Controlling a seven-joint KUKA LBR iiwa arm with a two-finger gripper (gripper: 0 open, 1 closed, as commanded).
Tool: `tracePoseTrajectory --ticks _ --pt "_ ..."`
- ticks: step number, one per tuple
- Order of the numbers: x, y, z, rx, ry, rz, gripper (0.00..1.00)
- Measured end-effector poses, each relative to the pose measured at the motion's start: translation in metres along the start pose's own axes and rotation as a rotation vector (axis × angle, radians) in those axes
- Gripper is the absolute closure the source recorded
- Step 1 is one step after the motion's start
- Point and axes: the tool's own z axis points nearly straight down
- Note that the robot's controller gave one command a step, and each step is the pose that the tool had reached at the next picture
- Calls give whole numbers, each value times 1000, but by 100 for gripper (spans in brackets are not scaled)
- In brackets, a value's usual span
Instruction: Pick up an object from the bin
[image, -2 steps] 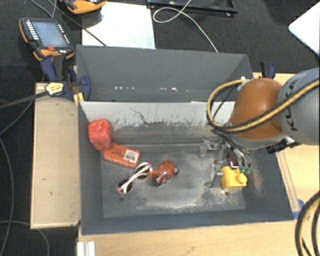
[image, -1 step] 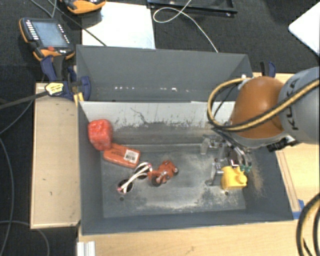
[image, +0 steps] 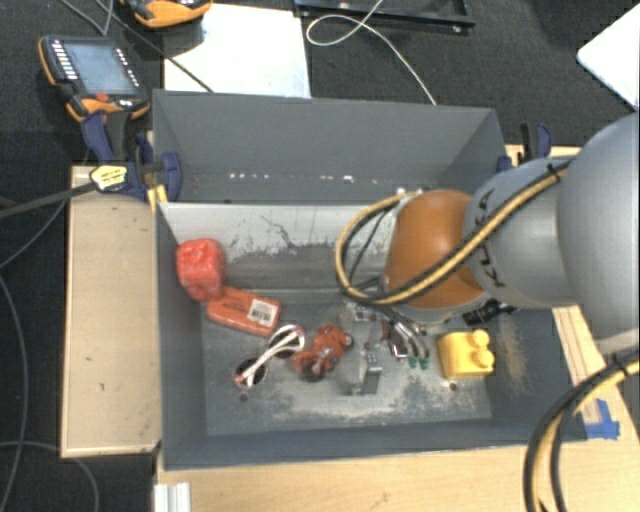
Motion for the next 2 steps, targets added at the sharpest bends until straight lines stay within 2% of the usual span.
tracePoseTrajectory --ticks 1,2 --pt "38 -12 -2 4 -12 103 0" --pt "22 93 -7 0 -4 193 0"
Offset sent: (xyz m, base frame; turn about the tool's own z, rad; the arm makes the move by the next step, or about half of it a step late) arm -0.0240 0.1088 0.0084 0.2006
